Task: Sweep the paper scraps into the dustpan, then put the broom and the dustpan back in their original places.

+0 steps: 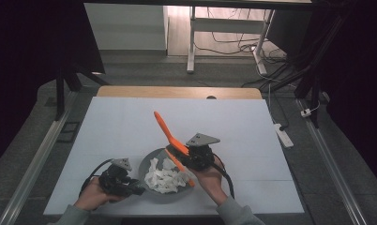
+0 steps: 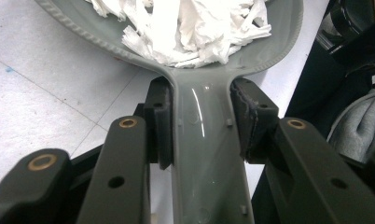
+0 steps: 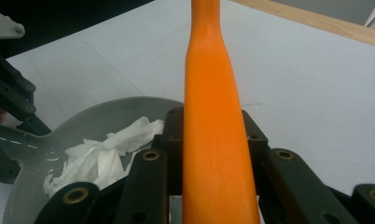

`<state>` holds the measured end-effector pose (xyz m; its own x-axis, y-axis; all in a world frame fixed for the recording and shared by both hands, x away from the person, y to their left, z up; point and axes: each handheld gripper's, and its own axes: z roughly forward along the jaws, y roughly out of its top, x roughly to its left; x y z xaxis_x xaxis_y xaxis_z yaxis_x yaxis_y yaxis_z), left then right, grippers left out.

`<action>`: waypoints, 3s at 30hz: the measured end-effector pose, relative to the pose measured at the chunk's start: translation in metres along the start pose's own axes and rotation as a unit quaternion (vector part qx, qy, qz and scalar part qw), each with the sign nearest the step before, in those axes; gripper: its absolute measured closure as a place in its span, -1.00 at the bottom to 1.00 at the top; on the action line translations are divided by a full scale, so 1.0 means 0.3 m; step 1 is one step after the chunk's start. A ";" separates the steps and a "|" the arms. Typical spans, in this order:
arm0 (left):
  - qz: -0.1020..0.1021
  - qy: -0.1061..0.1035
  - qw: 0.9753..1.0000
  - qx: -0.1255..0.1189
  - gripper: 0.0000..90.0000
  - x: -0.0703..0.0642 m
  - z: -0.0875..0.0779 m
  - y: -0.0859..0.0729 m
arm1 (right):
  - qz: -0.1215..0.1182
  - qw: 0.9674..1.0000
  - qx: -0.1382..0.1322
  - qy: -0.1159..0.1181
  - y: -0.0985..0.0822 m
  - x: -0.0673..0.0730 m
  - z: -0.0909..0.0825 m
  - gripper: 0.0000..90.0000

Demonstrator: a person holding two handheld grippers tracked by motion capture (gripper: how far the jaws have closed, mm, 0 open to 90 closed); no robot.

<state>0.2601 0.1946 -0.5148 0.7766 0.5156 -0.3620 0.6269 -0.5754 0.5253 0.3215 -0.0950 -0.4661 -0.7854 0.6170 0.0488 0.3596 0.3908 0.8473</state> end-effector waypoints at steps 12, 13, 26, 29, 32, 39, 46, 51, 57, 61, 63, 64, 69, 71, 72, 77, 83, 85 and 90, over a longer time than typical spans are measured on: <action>0.002 0.005 1.000 -0.006 0.36 0.001 0.002 -0.002 | 0.016 1.000 -0.010 -0.020 -0.001 -0.058 -0.040 0.57; 0.001 0.005 1.000 -0.007 0.36 0.001 0.001 -0.003 | 0.017 1.000 -0.012 -0.020 -0.002 -0.062 -0.041 0.57; -0.006 0.024 0.999 -0.040 0.36 -0.001 -0.020 -0.007 | 0.019 0.999 -0.023 -0.018 -0.005 -0.124 -0.099 0.57; -0.011 0.031 0.998 -0.050 0.36 -0.004 -0.027 -0.010 | 0.018 0.999 -0.024 -0.015 -0.008 -0.142 -0.116 0.57; -0.020 0.034 0.997 -0.066 0.36 -0.003 -0.036 -0.013 | 0.017 0.999 -0.025 -0.014 -0.013 -0.160 -0.132 0.57; -0.052 0.054 0.992 -0.102 0.36 0.002 -0.057 -0.024 | 0.020 0.999 -0.031 -0.010 -0.032 -0.192 -0.178 0.57; -0.079 0.069 0.985 -0.135 0.36 -0.005 -0.080 -0.039 | 0.027 0.999 -0.037 -0.016 -0.075 -0.219 -0.260 0.57; -0.093 0.081 0.982 -0.146 0.36 -0.005 -0.089 -0.046 | 0.024 0.999 -0.038 -0.023 -0.100 -0.227 -0.311 0.57; -0.117 0.102 0.974 -0.166 0.36 -0.011 -0.107 -0.065 | 0.035 0.999 -0.034 -0.020 -0.135 -0.240 -0.348 0.57; -0.131 0.112 0.968 -0.182 0.36 -0.018 -0.119 -0.081 | 0.042 0.998 -0.033 -0.016 -0.149 -0.247 -0.361 0.57; -0.141 0.118 0.965 -0.188 0.36 -0.018 -0.122 -0.091 | 0.048 0.998 -0.030 -0.012 -0.155 -0.249 -0.364 0.57; -0.149 0.122 0.963 -0.190 0.36 -0.017 -0.124 -0.096 | 0.051 0.998 -0.029 -0.009 -0.159 -0.251 -0.363 0.57; -0.196 0.144 0.948 -0.204 0.36 -0.007 -0.129 -0.128 | 0.066 0.998 -0.011 0.002 -0.184 -0.262 -0.344 0.57; -0.213 0.149 0.942 -0.210 0.36 0.000 -0.132 -0.141 | 0.073 0.997 -0.003 0.008 -0.194 -0.265 -0.332 0.57; -0.220 0.153 0.940 -0.213 0.36 0.004 -0.133 -0.147 | 0.077 0.997 0.001 0.011 -0.198 -0.266 -0.328 0.57; -0.251 0.170 0.928 -0.217 0.36 0.024 -0.128 -0.164 | 0.101 0.995 0.012 0.024 -0.225 -0.281 -0.302 0.57; -0.273 0.185 0.920 -0.210 0.36 0.049 -0.116 -0.176 | 0.130 0.991 0.022 0.024 -0.249 -0.299 -0.290 0.57; -0.277 0.192 0.918 -0.209 0.36 0.053 -0.116 -0.180 | 0.136 0.990 0.026 0.024 -0.254 -0.304 -0.289 0.57; -0.293 0.200 0.912 -0.208 0.36 0.060 -0.110 -0.184 | 0.144 0.989 0.035 0.022 -0.266 -0.312 -0.277 0.57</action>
<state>0.2375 0.2568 -0.5249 0.1797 0.8953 -0.4076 0.7841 0.1199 0.6089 0.3244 -0.2408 -0.4944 -0.6666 0.6791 0.3073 0.6041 0.2506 0.7565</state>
